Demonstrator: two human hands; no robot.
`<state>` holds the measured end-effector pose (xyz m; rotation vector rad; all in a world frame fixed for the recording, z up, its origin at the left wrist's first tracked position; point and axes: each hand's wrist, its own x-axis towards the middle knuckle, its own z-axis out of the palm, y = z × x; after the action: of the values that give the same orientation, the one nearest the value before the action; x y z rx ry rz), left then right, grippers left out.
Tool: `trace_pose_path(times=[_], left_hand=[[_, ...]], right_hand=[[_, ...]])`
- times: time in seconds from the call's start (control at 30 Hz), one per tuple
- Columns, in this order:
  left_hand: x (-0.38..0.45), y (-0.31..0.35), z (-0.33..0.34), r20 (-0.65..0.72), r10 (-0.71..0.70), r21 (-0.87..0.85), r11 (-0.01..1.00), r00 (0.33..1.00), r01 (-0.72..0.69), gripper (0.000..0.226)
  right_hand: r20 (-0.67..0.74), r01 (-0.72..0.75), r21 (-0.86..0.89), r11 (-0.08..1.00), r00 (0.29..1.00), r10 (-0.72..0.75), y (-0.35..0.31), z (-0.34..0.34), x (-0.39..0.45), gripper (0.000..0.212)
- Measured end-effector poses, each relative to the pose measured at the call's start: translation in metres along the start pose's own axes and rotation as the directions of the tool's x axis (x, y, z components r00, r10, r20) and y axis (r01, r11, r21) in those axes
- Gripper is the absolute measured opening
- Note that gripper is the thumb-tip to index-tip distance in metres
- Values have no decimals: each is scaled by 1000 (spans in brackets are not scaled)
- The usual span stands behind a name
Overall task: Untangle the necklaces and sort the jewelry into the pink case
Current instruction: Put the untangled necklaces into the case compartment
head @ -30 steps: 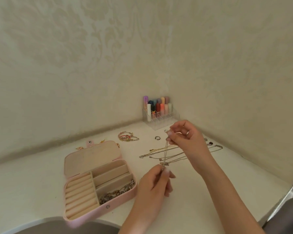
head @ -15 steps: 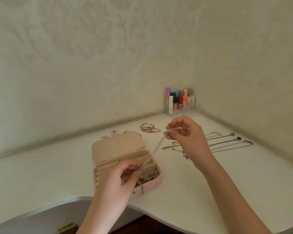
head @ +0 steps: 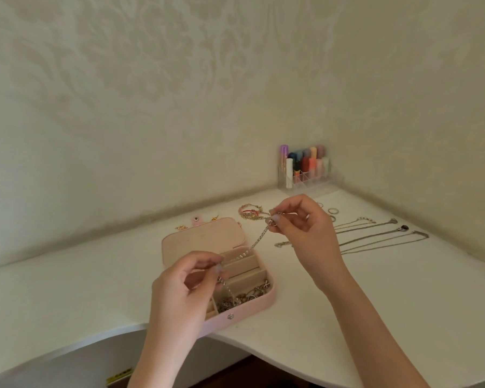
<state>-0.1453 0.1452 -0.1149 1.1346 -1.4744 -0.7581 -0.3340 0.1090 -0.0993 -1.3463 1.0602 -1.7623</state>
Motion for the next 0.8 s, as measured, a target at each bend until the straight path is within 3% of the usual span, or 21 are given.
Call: trace_pose_path(times=[0.2, 0.37, 0.53, 0.7, 0.8], left_hand=[[-11, -12, -6, 32, 59, 202, 977, 998, -64, 28], [-10, -10, -7, 86, 87, 293, 950, 992, -109, 25], [-10, -13, 4, 155, 25, 258, 964, 988, -65, 24], [-10, -13, 15, 171, 67, 262, 959, 983, -111, 24], [-10, -13, 12, 136, 62, 263, 960, 989, -96, 21]], right_hand=[[87, -27, 1, 1000, 996, 27, 1, 3, -5, 18], [289, -115, 100, 988, 954, 82, -2, 7, -11, 16], [425, -165, 101, 981, 899, 107, -5, 10, -16, 18], [472, -148, 106, 983, 878, 82, -4, 10, -17, 21], [438, -59, -64, 996, 895, 81, -2, 2, -15, 17]])
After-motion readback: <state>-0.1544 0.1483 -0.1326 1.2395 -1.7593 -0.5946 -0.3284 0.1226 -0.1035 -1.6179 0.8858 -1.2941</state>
